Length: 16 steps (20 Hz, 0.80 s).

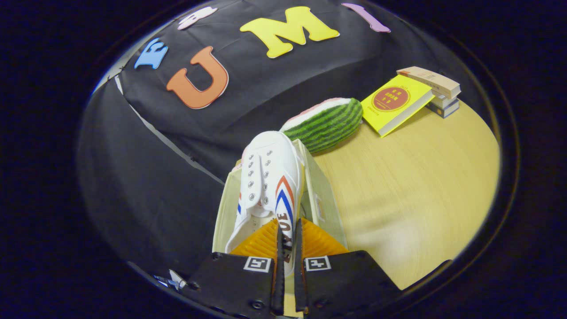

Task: Open the storage box then place both shoes into the box .Put the left shoe in first, then the right shoe, with the right side of both shoes facing outward in a uniform manner.

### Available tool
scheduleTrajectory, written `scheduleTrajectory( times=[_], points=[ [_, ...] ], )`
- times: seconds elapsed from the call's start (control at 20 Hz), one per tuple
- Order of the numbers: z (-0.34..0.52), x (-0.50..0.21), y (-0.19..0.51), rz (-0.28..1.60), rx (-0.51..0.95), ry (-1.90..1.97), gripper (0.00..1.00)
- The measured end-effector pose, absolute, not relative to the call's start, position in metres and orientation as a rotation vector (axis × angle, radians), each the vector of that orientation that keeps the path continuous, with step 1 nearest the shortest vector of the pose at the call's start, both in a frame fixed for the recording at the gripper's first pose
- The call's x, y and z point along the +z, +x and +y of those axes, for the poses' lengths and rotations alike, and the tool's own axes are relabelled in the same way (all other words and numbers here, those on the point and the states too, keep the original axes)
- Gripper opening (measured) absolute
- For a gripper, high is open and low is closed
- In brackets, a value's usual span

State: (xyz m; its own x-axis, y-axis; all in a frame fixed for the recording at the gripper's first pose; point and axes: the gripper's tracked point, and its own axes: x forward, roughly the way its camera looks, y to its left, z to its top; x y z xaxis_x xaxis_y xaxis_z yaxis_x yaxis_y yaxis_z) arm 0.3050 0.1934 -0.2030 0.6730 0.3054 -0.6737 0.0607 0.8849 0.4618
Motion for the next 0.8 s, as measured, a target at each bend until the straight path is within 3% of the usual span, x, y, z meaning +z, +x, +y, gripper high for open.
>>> scheduleTrajectory(
  times=[0.1,0.3,0.8],
  points=[
    [0.202,-0.195,0.306,0.756,0.189,0.503,0.2],
    [0.188,-0.166,0.301,0.587,0.152,0.372,1.0],
    [0.15,-0.115,0.272,0.42,0.104,0.235,1.0]
  ],
)
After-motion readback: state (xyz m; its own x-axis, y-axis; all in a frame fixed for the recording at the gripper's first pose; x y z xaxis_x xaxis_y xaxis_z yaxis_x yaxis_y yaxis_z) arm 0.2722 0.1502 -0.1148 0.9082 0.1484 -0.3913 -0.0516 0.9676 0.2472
